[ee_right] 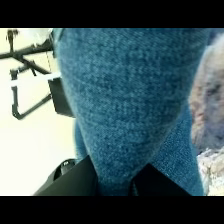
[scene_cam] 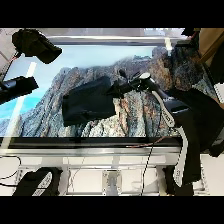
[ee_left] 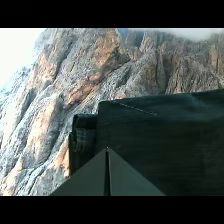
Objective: Fold the clothes and pants, and hang the long-sleeved shirts on hangers.
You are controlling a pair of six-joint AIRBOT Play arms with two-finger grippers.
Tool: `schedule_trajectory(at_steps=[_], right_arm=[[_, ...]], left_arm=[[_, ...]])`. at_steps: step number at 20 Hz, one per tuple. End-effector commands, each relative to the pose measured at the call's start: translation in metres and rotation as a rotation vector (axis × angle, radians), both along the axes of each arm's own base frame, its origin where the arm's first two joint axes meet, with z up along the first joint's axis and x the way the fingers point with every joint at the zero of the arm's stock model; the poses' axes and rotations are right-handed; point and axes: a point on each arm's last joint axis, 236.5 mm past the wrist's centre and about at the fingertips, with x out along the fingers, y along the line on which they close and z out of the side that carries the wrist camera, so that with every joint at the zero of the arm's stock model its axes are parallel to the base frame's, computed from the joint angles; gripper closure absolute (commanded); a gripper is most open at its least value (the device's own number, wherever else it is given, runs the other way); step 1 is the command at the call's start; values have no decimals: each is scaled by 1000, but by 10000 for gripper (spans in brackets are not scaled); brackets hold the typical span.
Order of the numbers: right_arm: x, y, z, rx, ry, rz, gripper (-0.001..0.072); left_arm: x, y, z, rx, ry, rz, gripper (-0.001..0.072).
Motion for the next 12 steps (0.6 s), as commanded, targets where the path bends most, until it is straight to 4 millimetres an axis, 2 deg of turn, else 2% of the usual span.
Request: schedule_trajectory(at_steps=[1, 3, 4, 7, 9, 11, 12], right_arm=[[21, -53, 23, -181, -90, -40, 618], [32, -118, 40, -331, -160, -95, 619], [34, -157, 53, -401, -180, -134, 619], [25, -272, 102, -544, -192, -312, 620], [1, -344, 144, -621, -215, -446, 620], [-45, -414, 181, -755, -212, -583, 620], [-69, -438, 196, -803, -205, -640, 620]], left_arm=[[0, 1, 0, 3, 1, 1, 692], [0, 1, 0, 3, 1, 1, 692], [0, 1, 0, 3, 1, 1, 692], [0, 1, 0, 3, 1, 1, 692], [0, 1, 0, 3, 1, 1, 692], [0, 1, 0, 3, 1, 1, 692], [0, 1, 0, 3, 1, 1, 692]])
